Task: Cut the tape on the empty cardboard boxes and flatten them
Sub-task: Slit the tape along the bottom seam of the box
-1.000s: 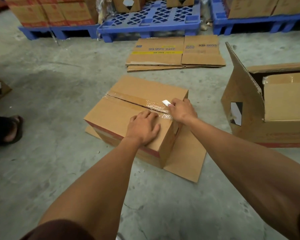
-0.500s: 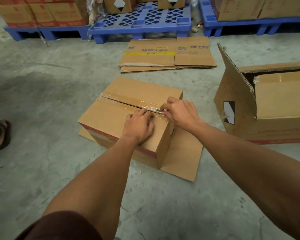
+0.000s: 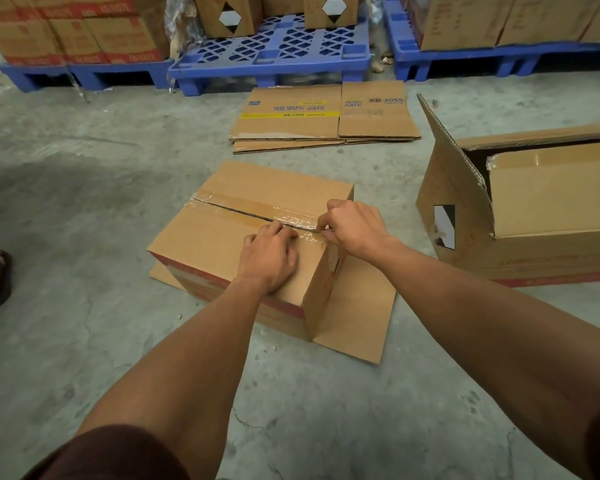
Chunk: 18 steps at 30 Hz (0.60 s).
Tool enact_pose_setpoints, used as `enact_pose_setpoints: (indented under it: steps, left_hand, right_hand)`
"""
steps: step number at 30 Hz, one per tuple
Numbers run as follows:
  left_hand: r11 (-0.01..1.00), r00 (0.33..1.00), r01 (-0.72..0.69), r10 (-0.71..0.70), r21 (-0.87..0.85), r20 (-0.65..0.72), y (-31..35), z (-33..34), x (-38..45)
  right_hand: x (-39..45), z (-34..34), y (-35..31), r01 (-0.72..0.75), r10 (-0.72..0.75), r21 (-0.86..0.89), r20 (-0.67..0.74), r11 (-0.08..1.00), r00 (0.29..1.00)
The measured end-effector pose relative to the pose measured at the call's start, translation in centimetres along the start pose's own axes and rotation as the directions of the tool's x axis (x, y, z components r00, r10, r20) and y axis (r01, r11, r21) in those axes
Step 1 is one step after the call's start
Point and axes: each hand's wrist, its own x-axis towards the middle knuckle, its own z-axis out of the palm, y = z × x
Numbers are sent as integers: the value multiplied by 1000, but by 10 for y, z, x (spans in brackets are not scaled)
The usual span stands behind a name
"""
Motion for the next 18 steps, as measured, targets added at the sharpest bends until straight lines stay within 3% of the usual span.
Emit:
enact_pose_setpoints:
  steps: [7,10,13,15,18]
  left_hand:
    - [993,999,-24,21,113,25,5,0,0]
    - [991,1000,2,-4,133,13,10,6,-1]
    - [993,999,14,-9,115,-39,10,13,-5]
    - [993,999,7,-1,116,-51,8,16,-7]
    - [992,1000,3,0,125,-28,5,17,-7]
  right_hand:
    - [-15,-6,21,-10,10,34,1,999,1000]
    - [-24,-6,37,-5,7,-24,65,1000,998]
    - [-38,4,60,-229,215,93,142,969,966]
    - [-43,9,67,-431,390,329,184,841,902]
    - [-40,9,58,-598,537,627,318,499,781]
